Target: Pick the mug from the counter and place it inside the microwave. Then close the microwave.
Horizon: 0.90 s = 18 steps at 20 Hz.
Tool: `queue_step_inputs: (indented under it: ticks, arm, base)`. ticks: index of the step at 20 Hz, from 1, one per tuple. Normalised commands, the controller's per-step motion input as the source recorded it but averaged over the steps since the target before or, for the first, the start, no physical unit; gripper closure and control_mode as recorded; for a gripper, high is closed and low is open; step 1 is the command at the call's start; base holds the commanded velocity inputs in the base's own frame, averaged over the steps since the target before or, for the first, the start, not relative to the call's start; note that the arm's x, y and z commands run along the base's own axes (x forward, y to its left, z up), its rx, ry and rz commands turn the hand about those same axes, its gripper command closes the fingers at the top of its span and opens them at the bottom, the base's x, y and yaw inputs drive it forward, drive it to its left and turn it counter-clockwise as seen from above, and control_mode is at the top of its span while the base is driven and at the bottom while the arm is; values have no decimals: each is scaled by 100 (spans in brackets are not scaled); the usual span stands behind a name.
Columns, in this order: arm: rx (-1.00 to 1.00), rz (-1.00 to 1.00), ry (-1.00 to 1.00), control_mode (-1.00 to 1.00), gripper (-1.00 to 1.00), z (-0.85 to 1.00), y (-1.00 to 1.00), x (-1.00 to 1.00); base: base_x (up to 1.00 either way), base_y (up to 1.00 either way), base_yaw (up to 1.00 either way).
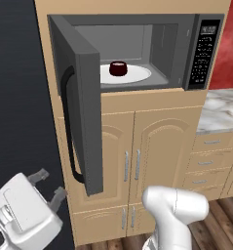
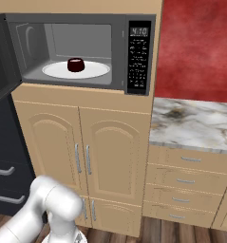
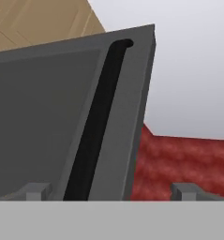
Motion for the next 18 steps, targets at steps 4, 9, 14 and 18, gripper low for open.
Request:
queue_step_inputs:
  ticks: [4, 9, 14, 18]
  arm:
    - [0, 0, 0, -100, -100, -4, 25, 24]
    - [0, 0, 0, -100, -100, -4, 15, 28]
    - [0, 0, 0, -100, -100, -13, 33, 6]
    - [-1, 0, 0, -100, -100, -16, 45, 2]
  base:
    - [0, 0, 0]
    - [0, 0, 0]
    - [0, 0, 0]
    - [0, 0, 0]
